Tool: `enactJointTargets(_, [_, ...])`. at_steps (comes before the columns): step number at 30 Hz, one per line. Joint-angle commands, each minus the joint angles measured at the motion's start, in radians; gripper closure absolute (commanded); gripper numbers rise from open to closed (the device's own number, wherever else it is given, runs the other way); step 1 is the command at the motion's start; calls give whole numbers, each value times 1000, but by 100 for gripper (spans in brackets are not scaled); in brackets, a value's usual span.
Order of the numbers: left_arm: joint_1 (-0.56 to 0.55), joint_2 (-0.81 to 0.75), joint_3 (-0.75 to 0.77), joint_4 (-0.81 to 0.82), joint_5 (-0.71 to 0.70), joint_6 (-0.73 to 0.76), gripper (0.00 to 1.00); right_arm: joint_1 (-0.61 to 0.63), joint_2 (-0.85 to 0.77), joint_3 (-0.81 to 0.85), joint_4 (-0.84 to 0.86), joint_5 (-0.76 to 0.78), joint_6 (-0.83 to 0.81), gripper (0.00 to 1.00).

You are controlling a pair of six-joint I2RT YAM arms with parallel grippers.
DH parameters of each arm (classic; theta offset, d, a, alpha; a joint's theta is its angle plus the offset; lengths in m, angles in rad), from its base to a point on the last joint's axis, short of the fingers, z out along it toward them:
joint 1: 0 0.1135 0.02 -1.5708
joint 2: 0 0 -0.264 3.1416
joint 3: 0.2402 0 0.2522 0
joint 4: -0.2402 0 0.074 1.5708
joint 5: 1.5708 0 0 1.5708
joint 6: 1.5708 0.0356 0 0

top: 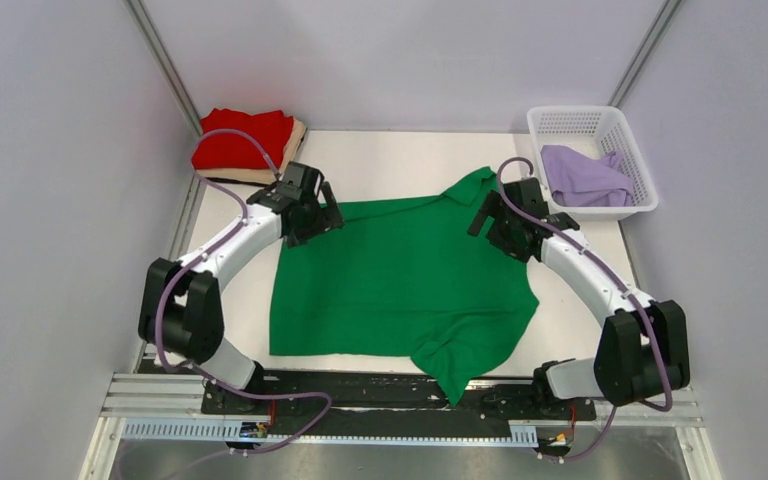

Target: Fold and stack the t-shirts

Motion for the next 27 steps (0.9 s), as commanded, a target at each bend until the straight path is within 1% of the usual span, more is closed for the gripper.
enactJointTargets(1, [53, 141, 101, 39, -34, 36, 0, -3, 84, 90, 96, -10, -40, 0])
enactJointTargets(4, [79, 232, 165, 48, -34, 42, 0, -3, 156, 150, 131, -17, -51, 0])
enactJointTargets(11, [138, 340, 222, 82, -34, 42, 0, -8, 338, 290, 165, -45, -64, 0])
enactJointTargets(15, [168, 404, 256, 108, 4, 46, 0, -12, 406, 339, 176, -60, -66, 0])
enactJointTargets(17, [182, 433, 281, 109, 32, 42, 1, -17, 427, 357, 176, -95, -68, 0])
enactJointTargets(21, [198, 464, 304, 123, 38, 39, 7, -26, 442, 364, 177, -100, -73, 0])
enactJointTargets(23, [202, 470, 320, 125, 40, 40, 13, -29, 443, 362, 177, -96, -75, 0])
enactJointTargets(24, [203, 474, 329, 128, 41, 39, 19, -31, 444, 360, 178, -95, -76, 0])
enactJointTargets(27, [204, 477, 349, 136, 54, 39, 29, -34, 444, 355, 178, -94, -75, 0])
